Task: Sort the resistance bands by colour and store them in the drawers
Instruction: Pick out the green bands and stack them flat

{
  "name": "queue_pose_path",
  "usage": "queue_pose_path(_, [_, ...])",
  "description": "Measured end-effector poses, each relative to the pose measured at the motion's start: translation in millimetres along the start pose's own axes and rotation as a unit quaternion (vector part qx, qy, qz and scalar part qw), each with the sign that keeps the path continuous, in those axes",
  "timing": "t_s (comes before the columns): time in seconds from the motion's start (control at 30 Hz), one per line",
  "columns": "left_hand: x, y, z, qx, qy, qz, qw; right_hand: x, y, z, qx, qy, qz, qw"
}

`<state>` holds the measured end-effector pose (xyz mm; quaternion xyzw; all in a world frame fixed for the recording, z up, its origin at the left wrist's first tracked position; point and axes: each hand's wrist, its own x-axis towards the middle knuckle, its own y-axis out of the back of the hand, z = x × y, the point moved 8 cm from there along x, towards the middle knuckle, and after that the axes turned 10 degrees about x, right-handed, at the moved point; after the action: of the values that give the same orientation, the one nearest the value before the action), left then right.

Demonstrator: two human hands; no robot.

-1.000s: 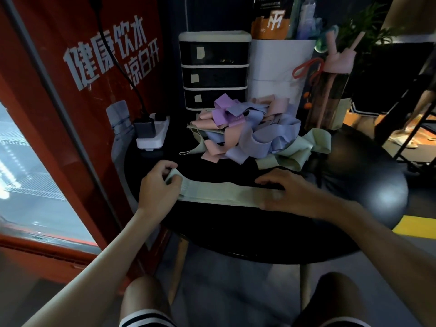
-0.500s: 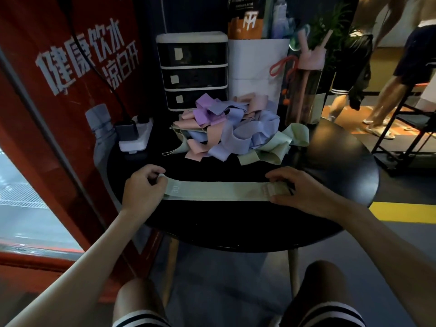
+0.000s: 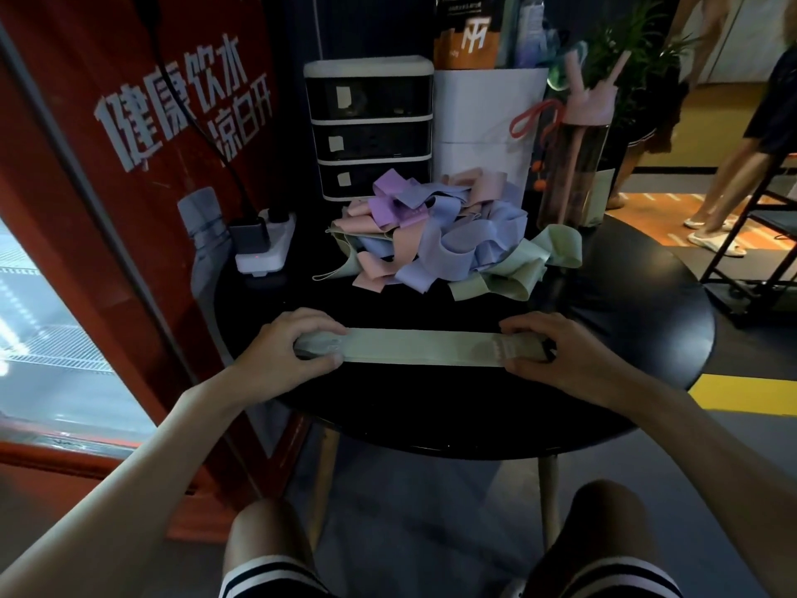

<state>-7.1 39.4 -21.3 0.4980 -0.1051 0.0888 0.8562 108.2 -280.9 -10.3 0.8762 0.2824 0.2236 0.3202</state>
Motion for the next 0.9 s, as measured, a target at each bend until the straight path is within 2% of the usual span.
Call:
queue_pose_path(0.27, [-1, 0, 4, 0.015, -0.003, 0.017, 1.000, -1, 1, 0, 0.014, 0.033, 0.015, 0.999])
queue_pose_path(0.57, [2, -3, 5, 0.036, 0.003, -0.020, 0.999, 13, -8, -18, -0.152, 0.024, 0.000, 0.988])
queue_pose_path(0.63, [8, 4, 7, -0.008, 0.017, -0.008, 1.000, 19, -11, -34, -0.116, 0.050, 0.005, 0.992])
queue_pose_path(0.73, [25, 29, 4, 0.003, 0.031, 0.094, 0.995, 40, -27, -69, 0.040, 0.098, 0.020, 0.994])
queue_pose_path(0.8, [40, 41, -4, 0.048, 0.054, 0.130, 0.989, 57, -46, -83, 0.067, 0.099, 0.025, 0.993])
queue_pose_path(0.9, [59, 46, -24, 0.098, 0.104, 0.135, 0.980, 74, -73, -77, 0.061, 0.085, 0.017, 0.994])
